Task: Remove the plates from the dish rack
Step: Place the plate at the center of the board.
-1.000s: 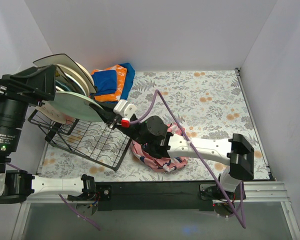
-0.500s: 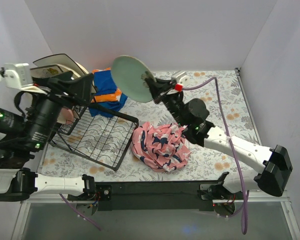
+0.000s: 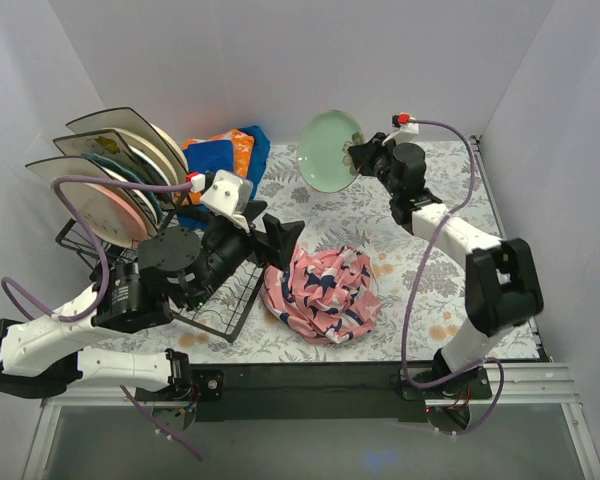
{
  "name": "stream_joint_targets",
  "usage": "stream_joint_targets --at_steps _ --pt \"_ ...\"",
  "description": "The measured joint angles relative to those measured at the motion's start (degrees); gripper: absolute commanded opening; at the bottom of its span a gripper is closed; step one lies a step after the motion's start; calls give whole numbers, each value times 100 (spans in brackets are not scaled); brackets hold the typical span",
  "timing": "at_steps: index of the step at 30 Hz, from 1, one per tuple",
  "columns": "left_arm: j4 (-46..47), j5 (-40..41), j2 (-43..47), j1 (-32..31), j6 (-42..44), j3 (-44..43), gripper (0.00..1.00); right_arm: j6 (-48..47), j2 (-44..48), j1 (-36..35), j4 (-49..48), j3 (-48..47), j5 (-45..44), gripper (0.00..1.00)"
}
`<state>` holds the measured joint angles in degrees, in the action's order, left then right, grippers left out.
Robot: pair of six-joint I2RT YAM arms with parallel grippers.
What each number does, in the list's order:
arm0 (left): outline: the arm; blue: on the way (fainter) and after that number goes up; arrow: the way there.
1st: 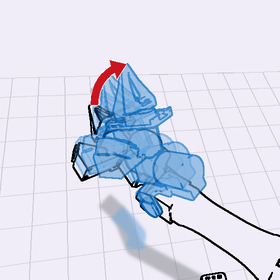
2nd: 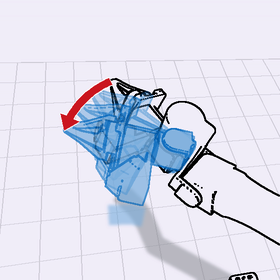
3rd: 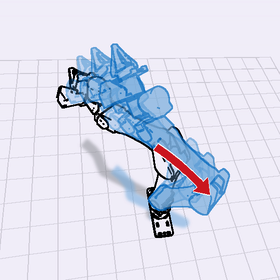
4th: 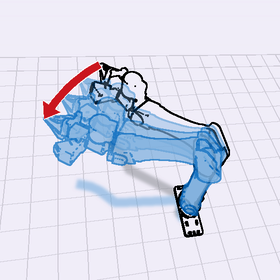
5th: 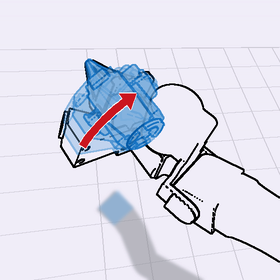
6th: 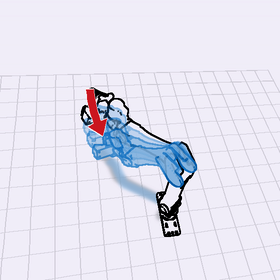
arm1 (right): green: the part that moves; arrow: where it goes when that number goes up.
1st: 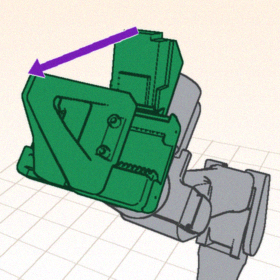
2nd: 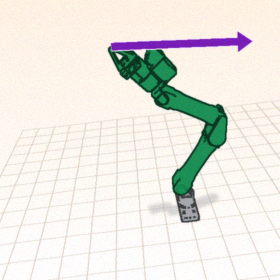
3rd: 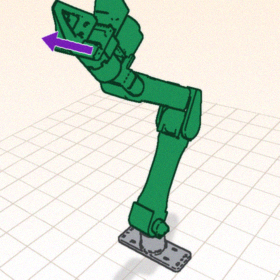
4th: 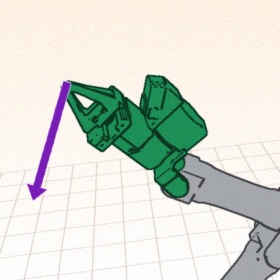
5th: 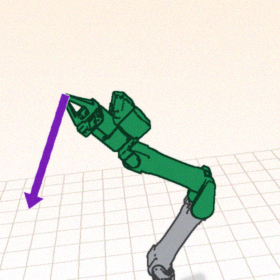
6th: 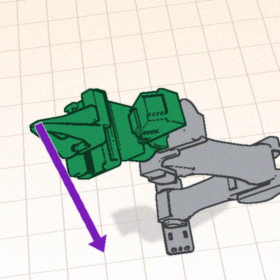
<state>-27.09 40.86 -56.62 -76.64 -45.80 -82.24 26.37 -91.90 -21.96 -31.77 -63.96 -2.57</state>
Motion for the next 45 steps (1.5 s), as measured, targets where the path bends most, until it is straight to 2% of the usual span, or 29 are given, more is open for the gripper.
stream_joint_targets --at_steps 4,10,15,22,30,33,35,43,45 --pt "-173 -142 68 0 -140 -144 75 625 -1276 109 258 -632 535 1" --pt "-186 66 656 0 -125 39 75 1443 -2857 181 337 -1727 1071 1" --pt "-168 208 1014 0 -111 232 75 1906 -3661 273 343 -2463 1213 1" --pt "-157 378 1082 0 37 463 75 2741 -4784 380 284 -3773 1539 1" --pt "-114 533 920 0 164 468 75 3289 -5327 391 321 -4094 1626 2" --pt "-109 610 848 0 199 492 75 3364 -5340 361 400 -4054 1620 6" --pt "-101 680 798 0 210 498 75 3386 -5340 343 402 -4046 1587 15" --pt "-96 811 564 0 192 479 75 3499 -5340 284 450 -4013 1443 26" --pt "-96 831 544 0 195 479 75 3532 -5340 280 468 -4013 1429 42"
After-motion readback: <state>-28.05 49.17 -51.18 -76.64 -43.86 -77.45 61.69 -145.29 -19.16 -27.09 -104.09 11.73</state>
